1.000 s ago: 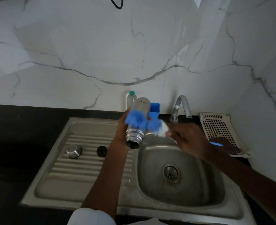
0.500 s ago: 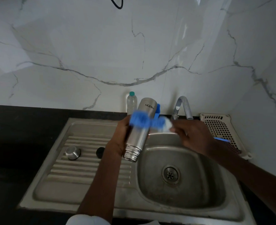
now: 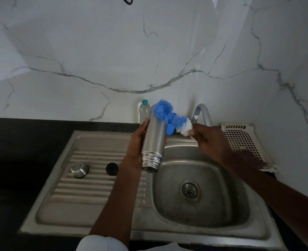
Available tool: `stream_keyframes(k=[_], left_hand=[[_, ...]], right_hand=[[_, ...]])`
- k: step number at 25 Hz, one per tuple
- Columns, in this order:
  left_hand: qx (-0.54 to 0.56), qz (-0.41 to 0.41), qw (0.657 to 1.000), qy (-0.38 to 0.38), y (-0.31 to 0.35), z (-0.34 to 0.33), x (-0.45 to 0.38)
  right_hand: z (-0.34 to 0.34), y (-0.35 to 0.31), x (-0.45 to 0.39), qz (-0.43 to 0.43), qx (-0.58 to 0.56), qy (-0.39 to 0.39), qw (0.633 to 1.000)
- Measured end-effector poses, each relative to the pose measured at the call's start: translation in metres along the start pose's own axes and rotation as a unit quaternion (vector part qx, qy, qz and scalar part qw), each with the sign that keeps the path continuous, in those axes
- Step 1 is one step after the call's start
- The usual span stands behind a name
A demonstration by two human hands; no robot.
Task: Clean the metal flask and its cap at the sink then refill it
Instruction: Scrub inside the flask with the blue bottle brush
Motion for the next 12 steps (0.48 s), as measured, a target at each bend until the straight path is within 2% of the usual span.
stream_keyframes(k=[1, 3, 4, 5, 6, 7, 8, 9, 10, 11, 12], left_hand=[[0.029, -0.003, 1.000, -0.002, 0.004, 0.001, 0.006], [-0.009, -0.022, 0.999, 0.026, 0.006, 0.002, -0.003], [0.017, -0.024, 0.999, 0.027, 0.007, 0.002, 0.002], [0.037, -0.018, 0.999, 0.020, 0.012, -0.001, -0.005], [0.155, 0.041, 0.985, -0.056, 0.009, -0.004, -0.014], [0.134, 0.021, 0.989, -0.065, 0.007, 0.000, -0.018], [0.031, -0.062, 0.996, -0.057, 0.004, -0.010, -0.011], [-0.053, -0.040, 0.997, -0.041, 0.010, -0.016, -0.009], [-0.061, -0.026, 0.998, -0.003, 0.010, -0.011, -0.002], [-0.021, -0.014, 1.000, -0.006, 0.011, -0.002, 0.009], [-0.025, -0.018, 1.000, 0.007, 0.005, -0.002, 0.009]], right_hand=[[-0.001, -0.004, 0.005, 0.046, -0.014, -0.007, 0.999], [0.005, -0.022, 0.026, 0.167, -0.026, -0.025, 0.985], [0.005, -0.024, 0.034, 0.200, -0.037, -0.030, 0.979], [0.005, -0.022, 0.034, 0.198, -0.045, -0.025, 0.979], [0.005, -0.017, 0.027, 0.160, -0.046, -0.017, 0.986], [0.005, -0.010, 0.016, 0.095, -0.031, 0.003, 0.995], [0.006, -0.005, 0.006, 0.031, 0.001, 0.017, 0.999], [0.005, 0.000, 0.002, 0.002, 0.024, 0.022, 0.999], [0.004, 0.002, 0.003, 0.025, 0.022, 0.023, 0.999], [0.006, -0.003, 0.007, 0.079, -0.001, 0.017, 0.997], [0.010, -0.010, 0.014, 0.141, -0.032, 0.001, 0.990]])
Point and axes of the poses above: each hand's wrist, its own x-axis away from the middle knuckle, its own z-axis out of the back of the hand, y = z × x, the point moved 4 cm from there along -x, towards the middle knuckle, and after that the axes turned 14 degrees about x, right-handed, at the moved point
